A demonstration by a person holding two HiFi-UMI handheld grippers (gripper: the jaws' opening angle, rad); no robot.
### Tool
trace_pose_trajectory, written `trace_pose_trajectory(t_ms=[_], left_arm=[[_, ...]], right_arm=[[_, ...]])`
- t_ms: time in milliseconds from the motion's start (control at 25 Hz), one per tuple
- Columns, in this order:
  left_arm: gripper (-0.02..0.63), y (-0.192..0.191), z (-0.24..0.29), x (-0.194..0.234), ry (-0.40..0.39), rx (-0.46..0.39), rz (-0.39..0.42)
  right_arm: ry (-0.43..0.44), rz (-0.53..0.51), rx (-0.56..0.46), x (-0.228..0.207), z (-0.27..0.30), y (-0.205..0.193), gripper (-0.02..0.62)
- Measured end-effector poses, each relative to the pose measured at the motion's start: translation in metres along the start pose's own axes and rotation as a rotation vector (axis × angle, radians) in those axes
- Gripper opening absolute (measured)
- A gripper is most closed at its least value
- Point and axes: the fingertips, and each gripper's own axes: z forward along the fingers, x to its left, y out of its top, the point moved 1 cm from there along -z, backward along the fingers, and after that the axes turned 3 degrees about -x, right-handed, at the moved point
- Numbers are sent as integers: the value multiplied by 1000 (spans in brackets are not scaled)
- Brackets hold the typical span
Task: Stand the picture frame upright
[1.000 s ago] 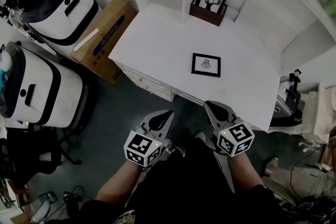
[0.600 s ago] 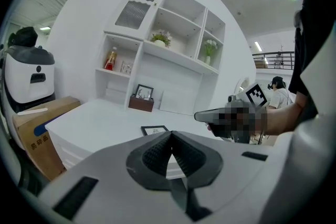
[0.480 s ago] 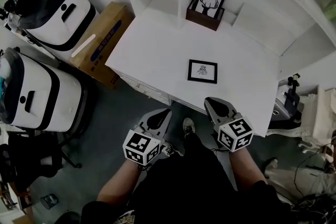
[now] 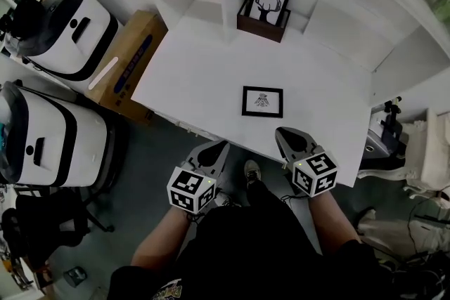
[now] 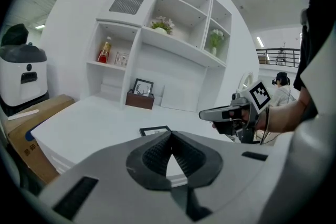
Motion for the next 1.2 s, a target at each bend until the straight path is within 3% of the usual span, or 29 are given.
trace_pose_trajectory(t_ms=[360, 1080, 1200], left_arm=[[6, -10, 47, 18, 8, 67, -25], [6, -50, 140, 73, 99, 209, -85], [8, -55, 154, 79, 103, 239, -85]], right_arm=[[-29, 75, 72, -44, 20, -24, 5], [-49, 219, 221, -132, 88, -72, 8], [-46, 252, 249, -139, 96, -80, 71]])
